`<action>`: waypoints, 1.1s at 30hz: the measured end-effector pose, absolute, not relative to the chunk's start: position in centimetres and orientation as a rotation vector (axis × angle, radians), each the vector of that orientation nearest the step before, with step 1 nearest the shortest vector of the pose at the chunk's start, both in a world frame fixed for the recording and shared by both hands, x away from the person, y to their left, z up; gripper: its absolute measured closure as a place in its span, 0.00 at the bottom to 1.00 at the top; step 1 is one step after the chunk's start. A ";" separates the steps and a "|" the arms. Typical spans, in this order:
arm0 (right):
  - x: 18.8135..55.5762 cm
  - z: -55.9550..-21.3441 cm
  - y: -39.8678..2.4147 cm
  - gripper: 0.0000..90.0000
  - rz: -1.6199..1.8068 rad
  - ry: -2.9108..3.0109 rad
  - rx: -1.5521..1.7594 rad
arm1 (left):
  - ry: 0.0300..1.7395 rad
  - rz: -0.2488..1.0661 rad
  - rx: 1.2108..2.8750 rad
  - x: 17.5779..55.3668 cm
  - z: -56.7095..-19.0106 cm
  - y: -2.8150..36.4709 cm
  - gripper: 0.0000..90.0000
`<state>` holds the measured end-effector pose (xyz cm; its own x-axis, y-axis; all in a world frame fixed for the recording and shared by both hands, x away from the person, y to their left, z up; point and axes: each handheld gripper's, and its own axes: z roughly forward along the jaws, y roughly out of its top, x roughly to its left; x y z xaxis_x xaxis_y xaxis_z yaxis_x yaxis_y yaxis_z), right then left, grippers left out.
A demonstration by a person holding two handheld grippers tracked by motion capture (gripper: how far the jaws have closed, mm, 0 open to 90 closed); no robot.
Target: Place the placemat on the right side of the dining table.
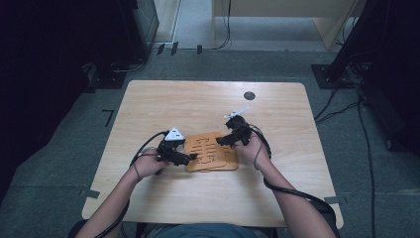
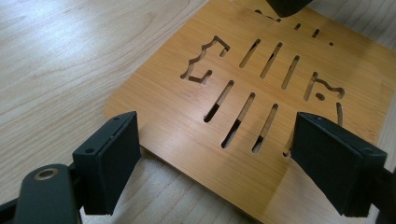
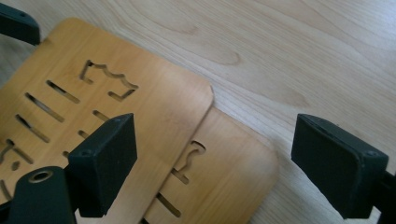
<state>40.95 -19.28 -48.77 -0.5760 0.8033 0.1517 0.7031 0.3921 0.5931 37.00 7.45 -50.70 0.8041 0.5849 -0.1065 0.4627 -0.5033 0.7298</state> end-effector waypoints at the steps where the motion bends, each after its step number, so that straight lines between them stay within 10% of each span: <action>1: 40.9 -48.7 -19.2 0.16 0.946 2.486 1.341 | 0.769 0.196 2.186 37.0 -50.7 7.4 0.17; 33: 39.8 -49.1 -16.9 0.17 1.013 2.609 1.286 | 0.752 0.187 2.173 36.8 -51.3 7.1 0.16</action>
<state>39.78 -16.89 -49.10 -0.6500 0.7267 0.2224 0.6863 0.4355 0.5826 36.83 7.07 -51.27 0.8113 0.5733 -0.1141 0.4535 -0.4941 0.7417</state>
